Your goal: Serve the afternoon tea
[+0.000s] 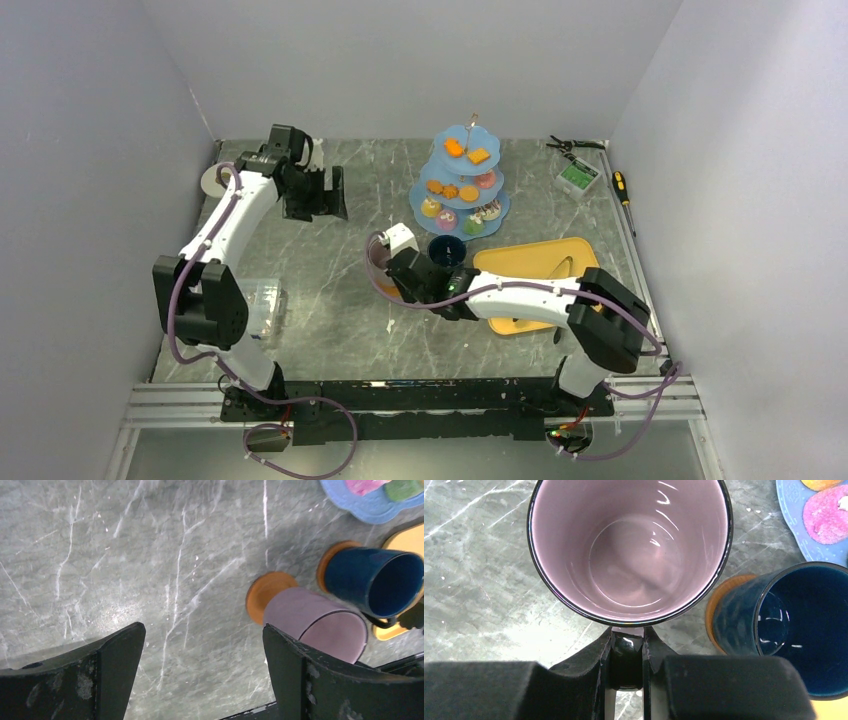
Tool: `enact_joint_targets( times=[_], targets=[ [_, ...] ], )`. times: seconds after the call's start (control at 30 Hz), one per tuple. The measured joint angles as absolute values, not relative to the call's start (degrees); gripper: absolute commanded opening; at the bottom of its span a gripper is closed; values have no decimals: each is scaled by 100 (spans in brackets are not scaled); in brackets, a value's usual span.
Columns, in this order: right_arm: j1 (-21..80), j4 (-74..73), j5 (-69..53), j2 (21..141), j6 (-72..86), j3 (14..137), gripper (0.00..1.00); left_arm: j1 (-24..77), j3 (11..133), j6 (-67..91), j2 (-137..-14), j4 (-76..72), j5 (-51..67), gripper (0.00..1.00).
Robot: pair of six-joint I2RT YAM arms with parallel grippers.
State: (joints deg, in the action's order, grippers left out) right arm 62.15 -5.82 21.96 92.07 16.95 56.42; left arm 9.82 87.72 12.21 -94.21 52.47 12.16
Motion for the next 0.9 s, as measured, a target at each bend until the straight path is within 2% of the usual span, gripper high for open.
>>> enact_joint_targets(
  times=[0.9],
  targets=[
    [6289, -62, 2296, 9782, 1765, 5448, 0, 596, 8525, 864, -9432, 5041, 1212, 94]
  ],
)
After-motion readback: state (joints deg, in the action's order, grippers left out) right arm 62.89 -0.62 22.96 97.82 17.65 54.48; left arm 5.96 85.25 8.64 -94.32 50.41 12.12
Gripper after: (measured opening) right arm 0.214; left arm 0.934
